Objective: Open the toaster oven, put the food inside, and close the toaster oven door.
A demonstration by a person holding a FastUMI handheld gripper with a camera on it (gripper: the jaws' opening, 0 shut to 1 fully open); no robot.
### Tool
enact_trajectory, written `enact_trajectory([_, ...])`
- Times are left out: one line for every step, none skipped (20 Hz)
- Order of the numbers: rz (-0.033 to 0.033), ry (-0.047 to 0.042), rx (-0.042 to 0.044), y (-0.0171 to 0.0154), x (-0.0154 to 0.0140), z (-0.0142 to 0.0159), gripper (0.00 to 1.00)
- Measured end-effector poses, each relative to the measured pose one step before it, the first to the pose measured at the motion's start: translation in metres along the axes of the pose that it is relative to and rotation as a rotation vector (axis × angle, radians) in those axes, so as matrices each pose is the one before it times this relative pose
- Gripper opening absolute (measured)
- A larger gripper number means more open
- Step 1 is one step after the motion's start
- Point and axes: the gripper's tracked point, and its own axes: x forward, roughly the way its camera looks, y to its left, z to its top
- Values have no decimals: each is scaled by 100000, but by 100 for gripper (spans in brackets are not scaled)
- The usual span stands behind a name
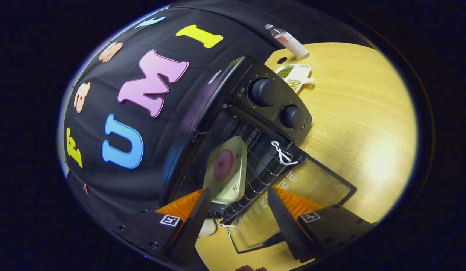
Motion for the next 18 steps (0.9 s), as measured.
enact_trajectory([-461,824,-5500,-44,-1046,-499,98])
enact_trajectory([-385,1551,-5865,69,-1245,-611,99])
enact_trajectory([-241,1416,-6313,-90,-1044,-572,99])
enact_trajectory([-719,1124,-6409,-173,-894,-570,99])
enact_trajectory([-704,1210,-6833,-293,-699,-515,99])
enact_trajectory([-1102,1337,-7576,-453,-635,-686,99])
enact_trajectory([-1543,762,-5787,-327,-627,-566,99])
enact_trajectory([-1261,1485,-5662,-785,-412,-516,99])
enact_trajectory([-1034,1150,-4700,-281,-267,-607,99])
enact_trajectory([-1212,1242,-4222,173,-239,-824,99])
enact_trajectory([-1105,975,-3277,-311,-212,-513,99])
enact_trajectory([-1702,1386,-2731,-377,-177,-636,99])
enact_trajectory([-1374,1026,-2261,-291,-33,-556,99])
enact_trajectory([-1139,1768,-2182,-208,214,-669,99])
enact_trajectory([-1460,2036,-2538,-311,272,-790,99])
enact_trajectory([-1574,1818,-2580,-673,153,-490,99])
enact_trajectory([-923,1408,-2241,-50,493,-641,99])
enact_trajectory([-1227,1557,-2141,-125,508,-568,99])
